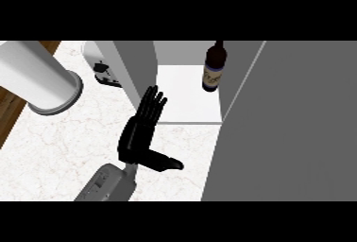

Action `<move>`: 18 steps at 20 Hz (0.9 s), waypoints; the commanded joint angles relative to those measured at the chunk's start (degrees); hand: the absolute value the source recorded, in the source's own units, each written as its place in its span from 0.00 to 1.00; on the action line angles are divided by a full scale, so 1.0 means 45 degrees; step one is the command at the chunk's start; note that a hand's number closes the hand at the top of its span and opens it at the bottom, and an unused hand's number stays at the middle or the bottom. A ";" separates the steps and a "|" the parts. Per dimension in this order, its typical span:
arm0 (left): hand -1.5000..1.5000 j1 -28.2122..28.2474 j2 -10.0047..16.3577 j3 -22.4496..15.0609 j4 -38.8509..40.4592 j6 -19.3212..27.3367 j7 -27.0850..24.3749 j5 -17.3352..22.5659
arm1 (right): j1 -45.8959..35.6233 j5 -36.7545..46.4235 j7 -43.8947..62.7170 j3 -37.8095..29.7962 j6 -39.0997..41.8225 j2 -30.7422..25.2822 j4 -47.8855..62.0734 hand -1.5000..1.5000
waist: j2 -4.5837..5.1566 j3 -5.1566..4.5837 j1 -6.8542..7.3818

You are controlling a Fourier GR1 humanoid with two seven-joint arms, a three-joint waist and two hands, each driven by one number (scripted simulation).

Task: Pick up the wine, place it into the cabinet and close the cabinet

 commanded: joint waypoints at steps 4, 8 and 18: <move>0.00 0.2896 0.1322 -0.0027 -0.3238 -0.0497 0.0056 0.0365 | 0.0392 -0.0637 0.1074 0.0026 0.0654 -0.0837 -0.2762 0.00 | 0.0020 0.0004 -0.0010; 0.00 0.3072 0.1781 0.0594 -0.2922 -0.1123 -0.0072 0.0550 | 0.0227 -0.0753 0.1156 0.0546 0.1287 -0.1008 -0.2476 0.00 | 0.0092 -0.0002 -0.0109; 0.00 0.4093 0.3747 0.2465 -0.3512 -0.2555 -0.0598 0.1197 | 0.0234 -0.1075 -0.0147 0.2083 0.4058 -0.2442 -0.2120 1.00 | 0.0106 -0.0002 -0.0087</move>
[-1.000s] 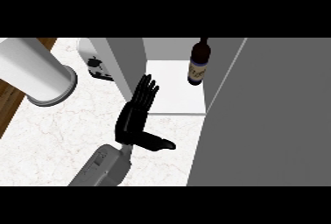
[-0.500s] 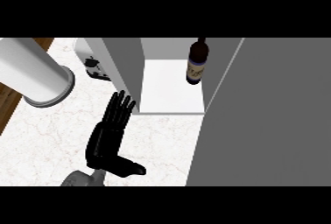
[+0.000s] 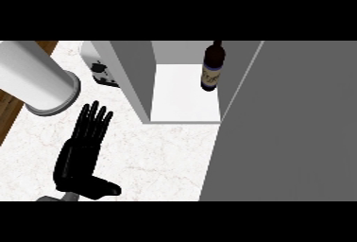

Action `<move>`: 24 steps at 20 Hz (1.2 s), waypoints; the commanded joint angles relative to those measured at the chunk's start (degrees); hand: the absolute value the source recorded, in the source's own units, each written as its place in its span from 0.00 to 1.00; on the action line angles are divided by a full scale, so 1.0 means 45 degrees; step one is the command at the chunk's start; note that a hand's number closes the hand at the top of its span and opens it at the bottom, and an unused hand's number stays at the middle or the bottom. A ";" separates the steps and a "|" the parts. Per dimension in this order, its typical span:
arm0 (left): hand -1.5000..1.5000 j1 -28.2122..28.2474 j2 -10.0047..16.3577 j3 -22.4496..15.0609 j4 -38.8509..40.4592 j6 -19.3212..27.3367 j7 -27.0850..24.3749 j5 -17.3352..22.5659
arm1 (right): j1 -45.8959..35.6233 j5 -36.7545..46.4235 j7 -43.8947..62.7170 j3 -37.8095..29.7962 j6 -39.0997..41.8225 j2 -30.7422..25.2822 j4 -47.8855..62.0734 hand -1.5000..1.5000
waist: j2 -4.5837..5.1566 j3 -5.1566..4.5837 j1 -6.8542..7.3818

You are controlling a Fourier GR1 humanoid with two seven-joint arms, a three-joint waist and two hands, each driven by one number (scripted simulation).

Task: Pick up the wine, place it into the cabinet and close the cabinet

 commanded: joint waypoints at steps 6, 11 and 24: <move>0.00 0.1122 0.2005 0.2136 -0.0418 -0.1737 0.0171 0.1272 | -0.0189 -0.0209 0.1663 0.1211 0.0442 -0.0145 -0.2876 1.00 | 0.0040 -0.0018 0.0063; 0.00 0.1032 0.2381 0.2704 -0.0184 -0.2206 0.0402 0.1577 | -0.0829 0.0018 0.2135 0.1879 0.0390 0.0339 -0.2874 1.00 | 0.0041 -0.0029 0.0078; 0.00 0.0987 0.2956 0.3305 0.0117 -0.3464 0.0735 0.2118 | -0.3213 -0.0407 0.3399 0.2525 0.0325 0.2386 -0.1447 1.00 | 0.0139 -0.0093 0.0557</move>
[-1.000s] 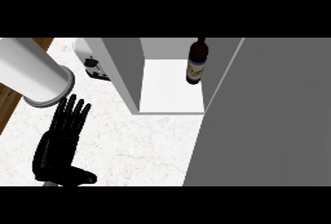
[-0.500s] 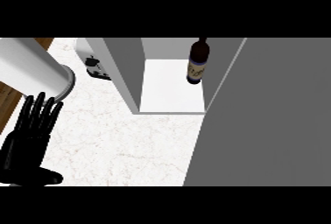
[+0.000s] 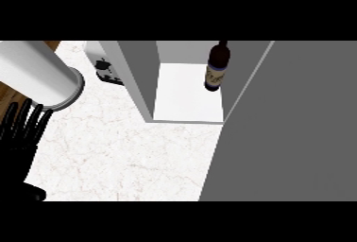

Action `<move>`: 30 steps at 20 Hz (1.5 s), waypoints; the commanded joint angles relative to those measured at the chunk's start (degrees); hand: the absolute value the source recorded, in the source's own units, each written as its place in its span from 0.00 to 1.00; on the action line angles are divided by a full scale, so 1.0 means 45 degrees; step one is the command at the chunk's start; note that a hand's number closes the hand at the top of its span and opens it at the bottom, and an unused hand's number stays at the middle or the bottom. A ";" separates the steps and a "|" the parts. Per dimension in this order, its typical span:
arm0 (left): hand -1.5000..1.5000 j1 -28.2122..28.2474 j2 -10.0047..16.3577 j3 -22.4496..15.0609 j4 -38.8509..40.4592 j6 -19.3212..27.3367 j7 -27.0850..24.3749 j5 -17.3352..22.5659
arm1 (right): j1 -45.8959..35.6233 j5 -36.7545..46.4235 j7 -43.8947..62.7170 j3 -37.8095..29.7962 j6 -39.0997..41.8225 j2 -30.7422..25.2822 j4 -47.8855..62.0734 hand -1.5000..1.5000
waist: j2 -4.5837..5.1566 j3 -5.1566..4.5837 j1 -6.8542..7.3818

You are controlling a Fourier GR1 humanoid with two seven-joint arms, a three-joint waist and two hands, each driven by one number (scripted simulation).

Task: Pick up the wine, place it into the cabinet and close the cabinet

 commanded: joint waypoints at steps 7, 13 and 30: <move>0.00 -0.0205 0.0458 0.0423 0.0284 -0.0632 0.0288 0.0321 | -0.2662 -0.1041 0.2481 0.1119 -0.0317 0.2925 -0.0559 1.00 | 0.0105 -0.0047 0.0571; 0.00 -0.0718 0.0345 0.0348 0.0425 -0.0598 0.0504 0.0336 | -0.5363 -0.1224 0.3792 0.0410 -0.0515 0.4657 0.1066 1.00 | 0.0127 -0.0034 0.0710; 0.00 -0.1101 0.0770 0.1585 0.2202 -0.1748 0.0550 0.0381 | -1.6154 -0.3480 0.5213 -0.2986 -0.3003 0.9115 1.1415 1.00 | 0.0066 0.0057 0.0033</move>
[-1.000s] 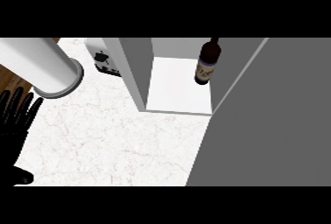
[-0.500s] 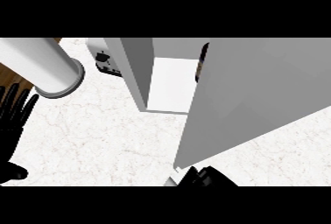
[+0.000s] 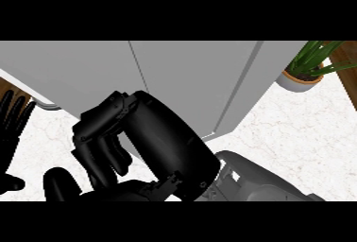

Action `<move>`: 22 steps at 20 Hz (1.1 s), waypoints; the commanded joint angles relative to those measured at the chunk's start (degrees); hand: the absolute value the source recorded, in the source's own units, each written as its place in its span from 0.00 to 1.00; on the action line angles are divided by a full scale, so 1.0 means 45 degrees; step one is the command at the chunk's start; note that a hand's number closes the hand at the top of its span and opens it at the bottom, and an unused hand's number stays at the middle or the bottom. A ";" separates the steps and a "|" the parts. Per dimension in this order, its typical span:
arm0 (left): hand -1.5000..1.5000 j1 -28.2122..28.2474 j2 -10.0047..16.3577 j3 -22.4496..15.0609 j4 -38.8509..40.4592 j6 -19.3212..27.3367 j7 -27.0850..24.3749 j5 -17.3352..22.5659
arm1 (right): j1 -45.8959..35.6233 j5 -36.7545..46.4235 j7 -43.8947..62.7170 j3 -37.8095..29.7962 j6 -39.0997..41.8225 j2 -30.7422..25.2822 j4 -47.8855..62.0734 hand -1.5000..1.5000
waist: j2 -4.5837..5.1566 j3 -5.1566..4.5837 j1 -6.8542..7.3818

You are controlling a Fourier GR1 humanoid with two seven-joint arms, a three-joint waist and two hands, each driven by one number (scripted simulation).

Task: Pick up the wine, place it into the cabinet and close the cabinet

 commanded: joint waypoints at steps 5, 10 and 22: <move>0.00 0.0806 -0.0071 0.0660 -0.0448 -0.0455 0.0194 -0.0054 | -0.1242 -0.2094 -0.1765 -0.0606 -0.0420 0.0247 0.3312 1.00 | -0.0040 0.0027 -0.0169; 0.00 -0.0083 -0.0300 0.0959 0.1157 -0.1133 -0.0174 -0.0534 | -0.0288 -0.1987 -0.2961 -0.1517 0.0640 0.0251 0.4652 1.00 | -0.0014 0.0024 -0.0373; 0.00 -0.0068 -0.0796 0.1234 0.1091 -0.1332 -0.0161 -0.0862 | -0.0504 -0.1204 -0.4940 -0.3137 0.3078 -0.0293 0.7761 1.00 | 0.0015 0.0020 -0.0321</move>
